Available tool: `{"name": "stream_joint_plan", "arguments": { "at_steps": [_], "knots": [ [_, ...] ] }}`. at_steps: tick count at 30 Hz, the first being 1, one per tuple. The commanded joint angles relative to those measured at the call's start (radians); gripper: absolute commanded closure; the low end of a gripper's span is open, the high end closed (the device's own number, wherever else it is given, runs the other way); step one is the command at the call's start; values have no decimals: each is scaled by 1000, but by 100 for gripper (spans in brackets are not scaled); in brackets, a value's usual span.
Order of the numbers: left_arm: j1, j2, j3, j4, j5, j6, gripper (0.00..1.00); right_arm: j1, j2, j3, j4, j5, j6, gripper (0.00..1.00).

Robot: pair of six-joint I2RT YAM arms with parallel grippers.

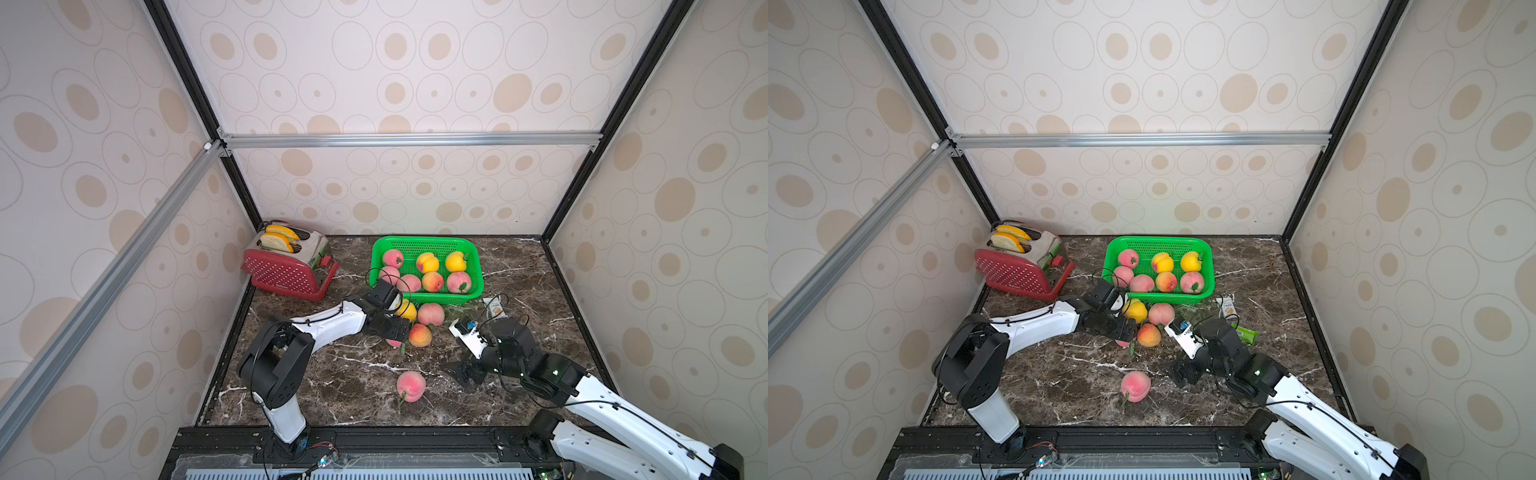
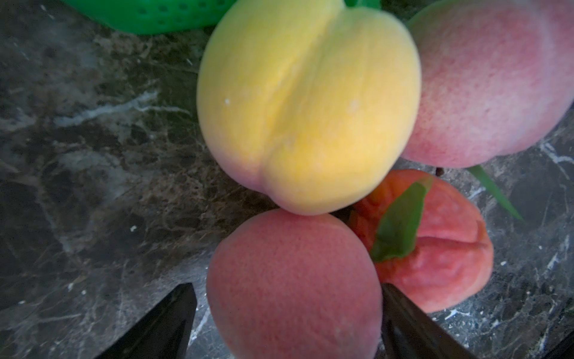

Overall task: Put the peaches into the basket
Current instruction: Pick up the peach from the center of the board.

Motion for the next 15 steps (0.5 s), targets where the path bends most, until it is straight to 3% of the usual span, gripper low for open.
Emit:
{"name": "stream_joint_plan", "arguments": {
  "at_steps": [1, 11, 15],
  "knots": [
    [-9, 11, -1, 8, 9, -10, 8, 7, -29, -29, 44, -55, -8, 5],
    [-9, 26, -4, 28, 34, -21, 13, 8, -49, -17, 9, 1, -10, 5],
    [-9, 31, -4, 28, 30, -19, 14, 7, -73, -10, 4, 91, 7, 4]
  ]
}}
